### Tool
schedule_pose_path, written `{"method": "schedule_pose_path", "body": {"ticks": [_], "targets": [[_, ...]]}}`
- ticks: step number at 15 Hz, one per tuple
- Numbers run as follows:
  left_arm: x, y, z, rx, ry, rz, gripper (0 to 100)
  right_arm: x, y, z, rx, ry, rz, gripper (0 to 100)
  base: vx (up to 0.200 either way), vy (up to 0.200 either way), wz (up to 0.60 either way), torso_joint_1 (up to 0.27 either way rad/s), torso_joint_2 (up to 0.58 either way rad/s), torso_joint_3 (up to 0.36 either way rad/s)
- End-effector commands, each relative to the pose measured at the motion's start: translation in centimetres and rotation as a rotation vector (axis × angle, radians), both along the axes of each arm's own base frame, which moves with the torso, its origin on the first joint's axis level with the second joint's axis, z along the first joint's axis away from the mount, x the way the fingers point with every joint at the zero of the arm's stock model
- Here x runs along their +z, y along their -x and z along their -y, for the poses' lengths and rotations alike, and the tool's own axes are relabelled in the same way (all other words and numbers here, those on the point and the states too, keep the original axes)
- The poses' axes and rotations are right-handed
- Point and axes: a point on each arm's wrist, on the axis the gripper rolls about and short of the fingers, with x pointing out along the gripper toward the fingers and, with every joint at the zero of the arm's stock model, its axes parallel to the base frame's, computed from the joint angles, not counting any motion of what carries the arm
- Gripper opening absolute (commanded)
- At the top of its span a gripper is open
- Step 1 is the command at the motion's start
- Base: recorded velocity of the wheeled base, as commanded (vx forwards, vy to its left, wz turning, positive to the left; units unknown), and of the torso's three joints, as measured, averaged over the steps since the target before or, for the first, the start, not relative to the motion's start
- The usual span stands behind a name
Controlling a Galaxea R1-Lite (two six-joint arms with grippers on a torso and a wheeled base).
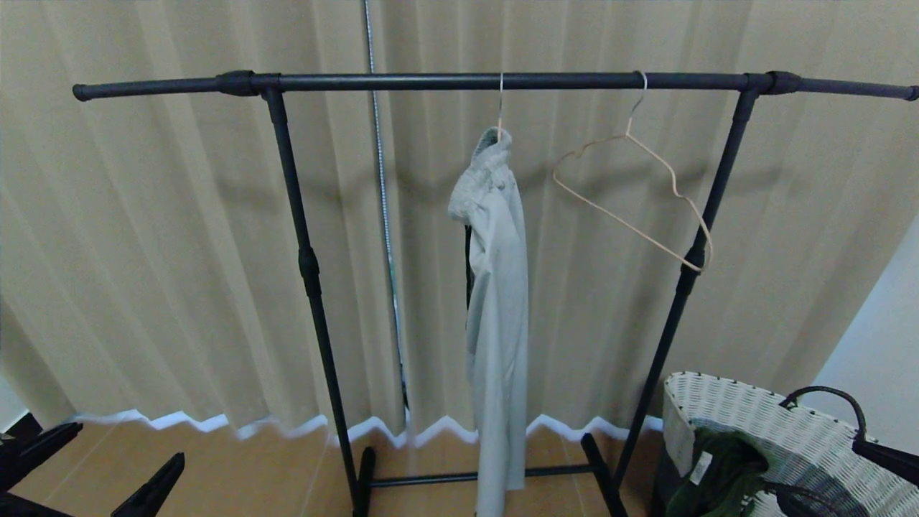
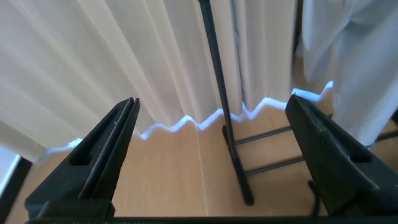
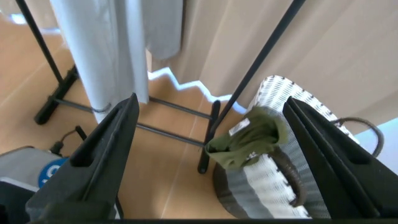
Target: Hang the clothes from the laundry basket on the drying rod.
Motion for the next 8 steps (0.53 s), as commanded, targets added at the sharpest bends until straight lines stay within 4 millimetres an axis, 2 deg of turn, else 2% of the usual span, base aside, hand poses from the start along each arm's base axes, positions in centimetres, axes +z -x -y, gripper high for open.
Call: {"method": "schedule_pose_path", "body": {"ticks": [1,8], "targets": [[0.29,0.48,-0.05,-0.001,0.002,0.039,100,-0.08,-0.02,-0.01,0.0,0.002,-0.005,100,0.0,0.0,0.0,-0.159,0.45,0.305],[0.34,0.57,0.07,-0.02,0.002,0.045,100,-0.41,0.04,0.01,0.001,0.007,-0.02,100,0.0,0.0,0.0,-0.125,0.46,0.328]]}}
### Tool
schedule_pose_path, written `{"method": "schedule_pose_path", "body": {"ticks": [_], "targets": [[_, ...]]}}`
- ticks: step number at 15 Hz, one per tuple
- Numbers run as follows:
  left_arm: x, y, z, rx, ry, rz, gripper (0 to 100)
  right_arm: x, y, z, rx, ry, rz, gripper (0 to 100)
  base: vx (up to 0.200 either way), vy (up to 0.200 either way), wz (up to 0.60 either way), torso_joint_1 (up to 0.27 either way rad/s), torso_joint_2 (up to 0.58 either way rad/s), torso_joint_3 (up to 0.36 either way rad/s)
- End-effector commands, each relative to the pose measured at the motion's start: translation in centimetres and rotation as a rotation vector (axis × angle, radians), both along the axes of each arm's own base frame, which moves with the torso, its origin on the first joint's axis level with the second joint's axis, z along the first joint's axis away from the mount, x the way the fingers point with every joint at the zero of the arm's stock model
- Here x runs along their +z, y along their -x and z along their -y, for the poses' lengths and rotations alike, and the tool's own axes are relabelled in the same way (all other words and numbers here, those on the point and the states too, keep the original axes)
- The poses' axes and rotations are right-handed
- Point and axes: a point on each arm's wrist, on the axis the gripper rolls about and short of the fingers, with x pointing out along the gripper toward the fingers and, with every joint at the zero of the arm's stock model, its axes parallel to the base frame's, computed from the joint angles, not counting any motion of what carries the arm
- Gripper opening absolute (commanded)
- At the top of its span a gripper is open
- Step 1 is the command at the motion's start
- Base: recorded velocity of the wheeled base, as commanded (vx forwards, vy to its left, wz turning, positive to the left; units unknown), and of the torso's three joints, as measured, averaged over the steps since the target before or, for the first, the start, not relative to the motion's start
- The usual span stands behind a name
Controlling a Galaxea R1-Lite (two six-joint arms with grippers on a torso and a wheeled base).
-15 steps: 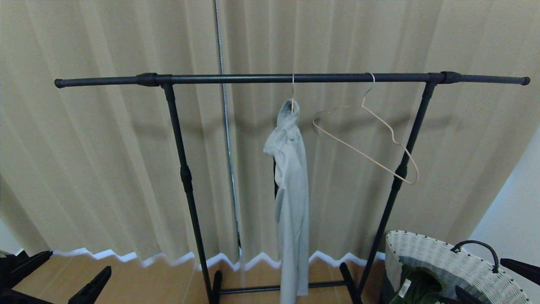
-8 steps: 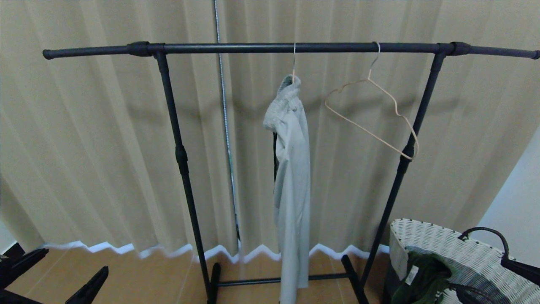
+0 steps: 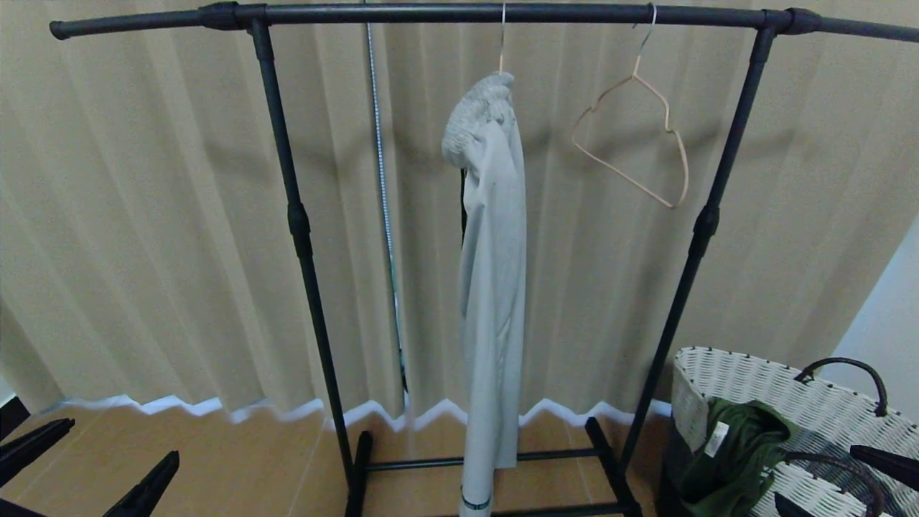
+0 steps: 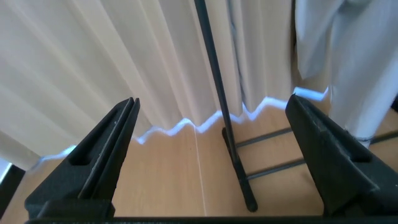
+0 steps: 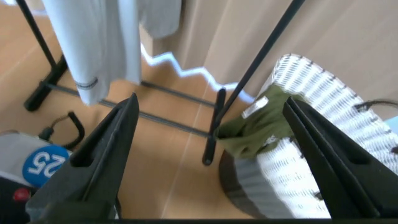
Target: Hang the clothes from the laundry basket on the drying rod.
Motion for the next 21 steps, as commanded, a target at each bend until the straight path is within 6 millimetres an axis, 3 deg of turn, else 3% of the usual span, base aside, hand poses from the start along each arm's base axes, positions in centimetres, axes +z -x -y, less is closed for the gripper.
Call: {"method": "schedule_pose_path", "body": {"ticks": [1,15,21], "targets": [[0.02,0.02,0.03,-0.004,0.0,0.003,100,-0.05,0.0,-0.01,0.002,-0.002,-0.002,100,0.0,0.0,0.0,-0.041,0.44,0.359],[-0.06,-0.09,0.04,-0.004,-0.001,-0.008,100,-0.26,0.11,-0.02,0.027,0.031,0.0,100,0.0,0.0,0.0,-0.008,0.05,0.038],[-0.05,-0.07,0.03,-0.004,0.001,-0.007,100,-0.44,0.21,0.01,0.028,0.033,-0.008,100,0.0,-0.2,0.0,0.0,0.0,0.003]]}}
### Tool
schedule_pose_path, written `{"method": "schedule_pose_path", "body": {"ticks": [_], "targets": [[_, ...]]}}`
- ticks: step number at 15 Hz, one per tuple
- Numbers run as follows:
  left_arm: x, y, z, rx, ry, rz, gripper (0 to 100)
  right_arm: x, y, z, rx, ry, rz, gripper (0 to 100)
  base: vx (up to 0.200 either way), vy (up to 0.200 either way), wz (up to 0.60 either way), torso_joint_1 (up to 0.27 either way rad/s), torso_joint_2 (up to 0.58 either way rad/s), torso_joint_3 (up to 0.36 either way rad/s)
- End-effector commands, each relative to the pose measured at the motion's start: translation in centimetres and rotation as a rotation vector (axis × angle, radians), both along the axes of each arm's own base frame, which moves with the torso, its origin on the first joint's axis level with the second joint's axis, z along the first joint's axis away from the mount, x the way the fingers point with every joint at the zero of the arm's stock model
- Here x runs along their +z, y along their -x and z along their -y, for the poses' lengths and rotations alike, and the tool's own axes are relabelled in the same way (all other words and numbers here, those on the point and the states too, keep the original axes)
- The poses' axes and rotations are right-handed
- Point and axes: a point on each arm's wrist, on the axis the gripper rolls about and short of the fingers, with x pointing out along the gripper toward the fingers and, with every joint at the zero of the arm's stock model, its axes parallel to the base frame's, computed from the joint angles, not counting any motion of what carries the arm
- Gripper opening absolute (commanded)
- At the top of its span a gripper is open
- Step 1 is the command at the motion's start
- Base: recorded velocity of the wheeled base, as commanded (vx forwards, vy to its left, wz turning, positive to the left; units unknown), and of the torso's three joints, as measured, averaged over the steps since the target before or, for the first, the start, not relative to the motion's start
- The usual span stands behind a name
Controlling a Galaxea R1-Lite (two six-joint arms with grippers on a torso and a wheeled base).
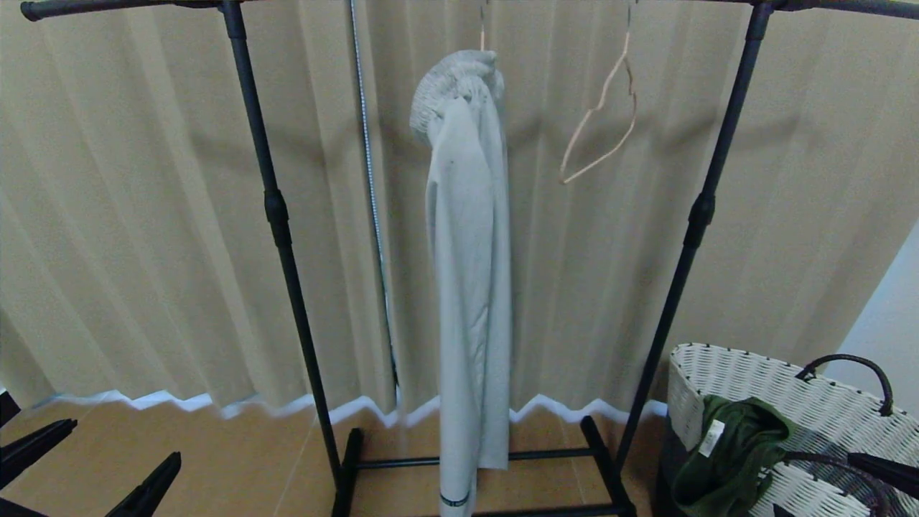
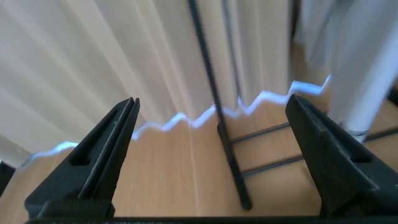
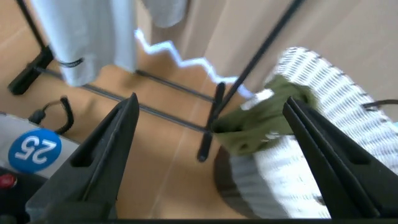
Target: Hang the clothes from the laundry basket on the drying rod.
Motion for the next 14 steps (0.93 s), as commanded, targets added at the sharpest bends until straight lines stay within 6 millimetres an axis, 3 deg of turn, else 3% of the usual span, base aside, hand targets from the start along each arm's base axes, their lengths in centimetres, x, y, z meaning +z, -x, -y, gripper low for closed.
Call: {"method": "schedule_pose_path", "body": {"ticks": [1,9,14], "targets": [[0.01,0.01,0.0,0.0,0.0,0.001,100,0.04,0.01,0.0,0.0,-0.001,0.004,100,0.0,-0.2,0.0,0.002,0.01,0.007],[0.02,0.03,-0.01,0.002,0.0,0.002,100,-0.03,0.02,0.0,0.0,0.0,-0.001,100,0.0,-0.2,0.0,0.002,0.0,0.005],[0.03,0.05,-0.01,0.001,-0.001,0.004,100,-0.03,0.02,0.0,0.0,0.0,-0.001,100,0.0,0.0,0.0,0.0,0.0,0.0]]}}
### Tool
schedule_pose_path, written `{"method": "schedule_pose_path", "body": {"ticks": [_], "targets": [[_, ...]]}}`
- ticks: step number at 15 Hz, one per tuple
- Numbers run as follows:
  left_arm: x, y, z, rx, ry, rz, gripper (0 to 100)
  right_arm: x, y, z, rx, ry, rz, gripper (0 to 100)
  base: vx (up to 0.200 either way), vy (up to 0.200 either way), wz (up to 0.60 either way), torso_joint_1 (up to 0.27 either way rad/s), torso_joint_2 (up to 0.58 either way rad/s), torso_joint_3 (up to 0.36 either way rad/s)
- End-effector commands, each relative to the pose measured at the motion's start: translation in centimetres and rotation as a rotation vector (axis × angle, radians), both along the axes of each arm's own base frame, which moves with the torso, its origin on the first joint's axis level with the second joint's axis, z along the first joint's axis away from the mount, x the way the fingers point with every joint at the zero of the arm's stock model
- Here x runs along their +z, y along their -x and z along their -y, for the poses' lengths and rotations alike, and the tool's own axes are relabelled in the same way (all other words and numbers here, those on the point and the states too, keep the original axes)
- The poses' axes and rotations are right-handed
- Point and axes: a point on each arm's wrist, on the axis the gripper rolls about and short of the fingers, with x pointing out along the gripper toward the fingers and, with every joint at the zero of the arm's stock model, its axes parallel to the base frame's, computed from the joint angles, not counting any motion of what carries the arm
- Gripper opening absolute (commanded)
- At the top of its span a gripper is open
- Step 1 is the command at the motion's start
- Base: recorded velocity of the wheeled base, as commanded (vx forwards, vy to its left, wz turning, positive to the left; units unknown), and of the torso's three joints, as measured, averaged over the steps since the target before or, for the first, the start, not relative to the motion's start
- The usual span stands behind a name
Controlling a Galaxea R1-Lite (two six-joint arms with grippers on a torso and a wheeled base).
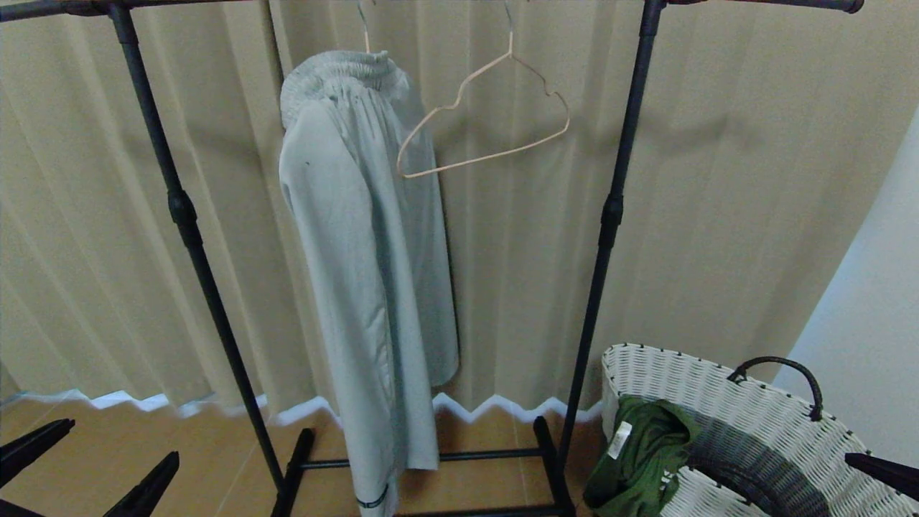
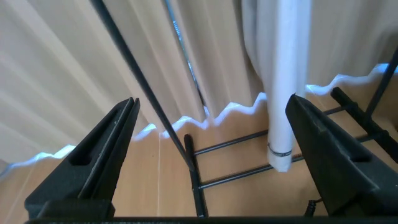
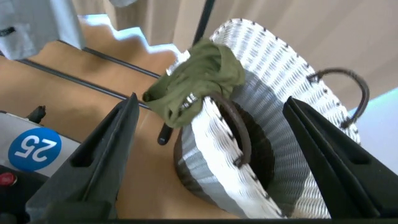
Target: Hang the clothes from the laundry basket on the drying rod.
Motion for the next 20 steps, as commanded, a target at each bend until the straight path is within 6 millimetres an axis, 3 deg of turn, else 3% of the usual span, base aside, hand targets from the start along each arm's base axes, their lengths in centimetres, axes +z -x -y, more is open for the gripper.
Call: {"method": "schedule_pose_path", "body": {"ticks": [1,9,16,20], "targets": [[0.0,0.0,0.0,-0.001,0.0,0.001,100,0.0,0.0,0.0,0.0,0.0,0.001,100,0.0,0.0,0.0,0.0,0.0,0.0],[-0.1,-0.1,0.0,-0.002,0.002,-0.009,100,0.0,0.0,0.0,0.0,0.003,-0.001,100,0.0,0.0,0.0,0.0,0.0,0.0],[-0.1,-0.2,0.1,-0.004,-0.001,-0.019,100,-0.2,0.1,0.0,-0.002,0.005,-0.007,100,0.2,0.0,0.0,0.003,0.0,0.004],[-0.2,-0.3,0.2,-0.027,-0.004,-0.028,100,-1.3,0.6,0.2,0.004,0.025,-0.05,100,0.0,0.0,0.0,0.0,0.0,0.0]]}}
